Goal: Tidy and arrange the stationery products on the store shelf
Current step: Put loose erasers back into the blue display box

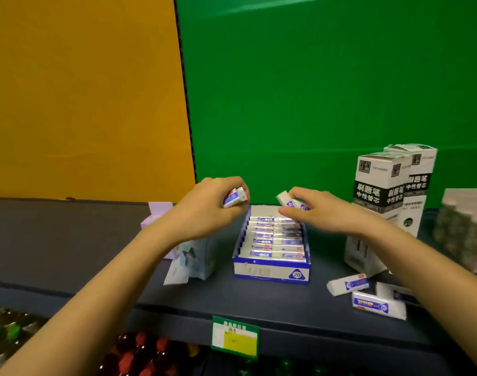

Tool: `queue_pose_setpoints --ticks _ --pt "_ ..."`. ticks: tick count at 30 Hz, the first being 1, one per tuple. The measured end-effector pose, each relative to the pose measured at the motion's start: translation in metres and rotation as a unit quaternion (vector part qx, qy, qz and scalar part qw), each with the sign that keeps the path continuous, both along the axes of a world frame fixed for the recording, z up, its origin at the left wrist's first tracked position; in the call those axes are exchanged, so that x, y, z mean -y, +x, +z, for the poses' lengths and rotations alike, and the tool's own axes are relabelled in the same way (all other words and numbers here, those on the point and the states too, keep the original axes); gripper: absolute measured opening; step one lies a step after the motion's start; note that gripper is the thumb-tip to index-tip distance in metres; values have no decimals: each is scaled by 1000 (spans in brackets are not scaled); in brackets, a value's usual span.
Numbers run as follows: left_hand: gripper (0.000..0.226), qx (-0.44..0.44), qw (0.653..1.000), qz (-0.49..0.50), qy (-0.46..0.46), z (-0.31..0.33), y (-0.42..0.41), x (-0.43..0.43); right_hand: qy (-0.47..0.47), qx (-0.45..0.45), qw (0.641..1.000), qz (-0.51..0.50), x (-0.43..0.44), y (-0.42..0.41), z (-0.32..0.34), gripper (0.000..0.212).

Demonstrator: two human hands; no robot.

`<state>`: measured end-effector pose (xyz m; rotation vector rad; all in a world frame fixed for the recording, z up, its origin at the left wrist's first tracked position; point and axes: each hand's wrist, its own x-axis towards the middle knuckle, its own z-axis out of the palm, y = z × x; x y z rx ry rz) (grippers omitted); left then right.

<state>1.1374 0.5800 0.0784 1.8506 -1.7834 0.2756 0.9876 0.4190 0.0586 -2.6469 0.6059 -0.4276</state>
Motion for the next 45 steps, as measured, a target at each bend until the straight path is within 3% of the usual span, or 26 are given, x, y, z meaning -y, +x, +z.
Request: queue_pose_setpoints --ticks 5,9,14,17,22,35,45 --pt "6 10 999 -37 -7 12 23 25 -13 40 996 -78 4 14 -2 27" --pt "10 18 999 -43 6 17 42 43 -98 -10 983 -156 6 31 -9 35" --pt "8 26 998 -39 39 14 61 62 -91 -99 980 -145 16 42 -16 36" --pt "6 31 997 -34 64 12 68 72 -159 -147 964 -155 20 47 -18 35" --pt "11 25 996 -23 82 8 76 83 -240 -144 948 -151 26 55 -22 30" --pt "15 24 995 -10 94 -2 84 90 -257 -110 949 -145 31 58 -29 29" --pt "19 18 993 -16 119 -8 83 93 -211 -170 959 -82 33 45 -27 38"
